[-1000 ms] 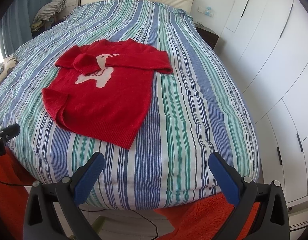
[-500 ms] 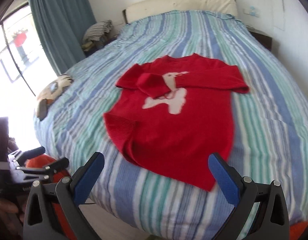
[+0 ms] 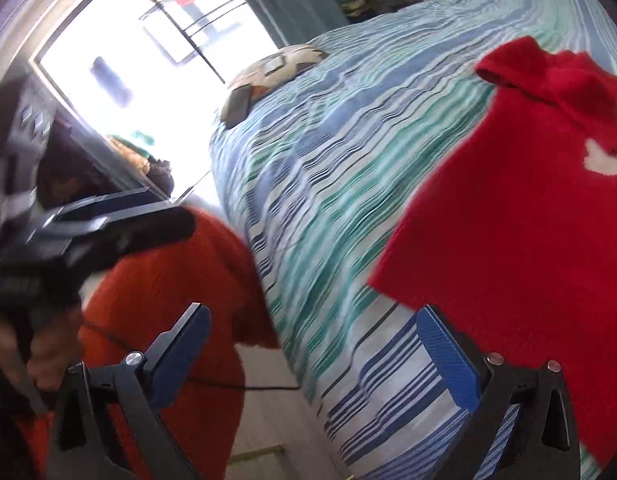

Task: Fold small clothes
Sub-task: 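Grasp the sweater hem with the left gripper while the right gripper grasps the hem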

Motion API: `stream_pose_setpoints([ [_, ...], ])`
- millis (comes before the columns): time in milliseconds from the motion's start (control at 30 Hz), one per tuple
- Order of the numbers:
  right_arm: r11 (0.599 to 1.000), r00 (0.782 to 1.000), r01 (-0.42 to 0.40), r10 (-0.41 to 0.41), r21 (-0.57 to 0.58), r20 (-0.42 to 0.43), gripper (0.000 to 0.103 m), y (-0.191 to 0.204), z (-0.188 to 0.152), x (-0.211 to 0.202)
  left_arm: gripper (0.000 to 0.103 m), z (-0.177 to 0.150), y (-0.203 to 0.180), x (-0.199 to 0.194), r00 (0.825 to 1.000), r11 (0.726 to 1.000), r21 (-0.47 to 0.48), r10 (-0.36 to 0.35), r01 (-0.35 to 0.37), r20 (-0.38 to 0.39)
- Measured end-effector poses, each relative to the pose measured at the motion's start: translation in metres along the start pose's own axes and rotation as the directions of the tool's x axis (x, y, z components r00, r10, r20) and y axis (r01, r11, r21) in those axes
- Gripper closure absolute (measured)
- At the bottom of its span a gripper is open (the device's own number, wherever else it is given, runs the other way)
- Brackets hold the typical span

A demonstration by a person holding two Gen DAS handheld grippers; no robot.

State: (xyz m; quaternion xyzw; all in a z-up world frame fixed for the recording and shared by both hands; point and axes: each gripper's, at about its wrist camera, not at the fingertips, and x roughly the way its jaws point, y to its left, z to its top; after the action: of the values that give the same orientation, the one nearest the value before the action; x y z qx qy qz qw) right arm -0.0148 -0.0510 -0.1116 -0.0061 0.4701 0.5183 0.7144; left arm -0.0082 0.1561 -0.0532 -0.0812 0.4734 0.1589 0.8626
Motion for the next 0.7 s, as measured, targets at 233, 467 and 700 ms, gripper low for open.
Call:
stream_pose_setpoints([
  [233,0.914,0.944,0.177,-0.262,0.366,0.199,0.001,-0.057,-0.08,-0.143,0.001,0.023,-0.033,0.055,0.972,0.975,0.022,-0.221,0.223,-0.086],
  [467,0.693,0.84,0.111,-0.449,0.712,0.306,0.005,-0.145,-0.142,-0.24,0.039,0.008,-0.094,0.112,0.941,0.951,0.138,-0.237,0.276,-0.243],
  [700,0.669,0.908,0.145,-0.383,0.729,0.17,0.047,-0.17,-0.125,-0.177,0.079,0.005,-0.09,0.115,0.922,0.939,0.091,-0.303,0.333,-0.242],
])
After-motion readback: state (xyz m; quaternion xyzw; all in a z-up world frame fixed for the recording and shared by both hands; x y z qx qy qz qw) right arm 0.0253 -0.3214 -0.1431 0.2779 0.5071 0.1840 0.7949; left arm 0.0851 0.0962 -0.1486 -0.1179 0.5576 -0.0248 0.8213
